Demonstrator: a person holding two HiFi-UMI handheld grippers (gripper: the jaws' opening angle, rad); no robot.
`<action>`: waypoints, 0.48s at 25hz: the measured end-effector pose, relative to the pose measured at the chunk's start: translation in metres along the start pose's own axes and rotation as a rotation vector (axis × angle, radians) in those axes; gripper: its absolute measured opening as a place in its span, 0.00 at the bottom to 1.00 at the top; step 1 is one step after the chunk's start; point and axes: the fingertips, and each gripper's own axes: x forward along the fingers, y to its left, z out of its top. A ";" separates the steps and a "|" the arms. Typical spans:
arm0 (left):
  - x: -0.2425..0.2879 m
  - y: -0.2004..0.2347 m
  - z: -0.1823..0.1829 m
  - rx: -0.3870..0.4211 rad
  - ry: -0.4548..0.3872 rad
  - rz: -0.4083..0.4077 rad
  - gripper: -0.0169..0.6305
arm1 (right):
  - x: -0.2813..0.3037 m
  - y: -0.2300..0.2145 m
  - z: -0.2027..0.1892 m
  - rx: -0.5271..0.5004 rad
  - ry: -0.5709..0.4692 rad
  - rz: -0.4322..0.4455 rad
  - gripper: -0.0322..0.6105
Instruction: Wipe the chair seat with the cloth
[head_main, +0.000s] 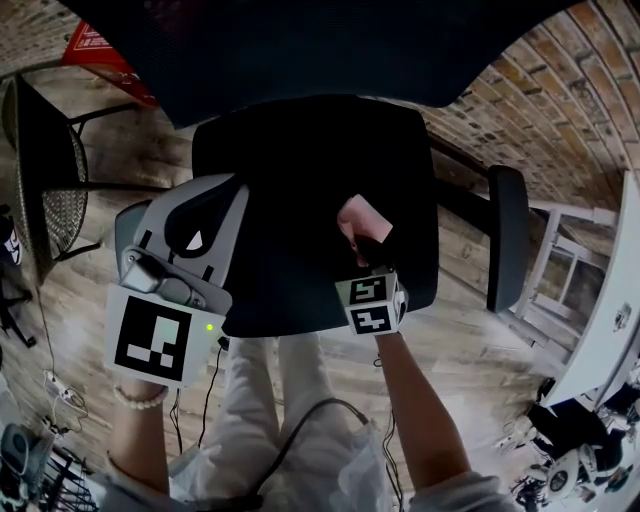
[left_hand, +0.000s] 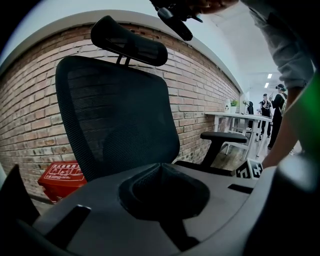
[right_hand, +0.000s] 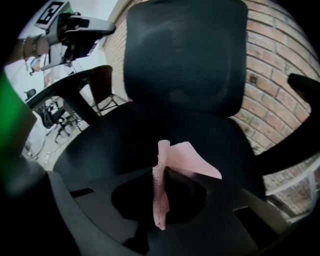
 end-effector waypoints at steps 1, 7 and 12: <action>-0.001 0.001 -0.001 -0.004 0.001 0.003 0.05 | 0.001 0.013 0.000 -0.016 0.000 0.029 0.13; -0.006 0.003 -0.004 -0.010 0.000 0.012 0.05 | 0.001 0.098 0.003 -0.137 -0.011 0.208 0.13; -0.009 0.004 -0.006 -0.013 -0.001 0.016 0.05 | -0.003 0.156 0.011 -0.172 -0.040 0.303 0.13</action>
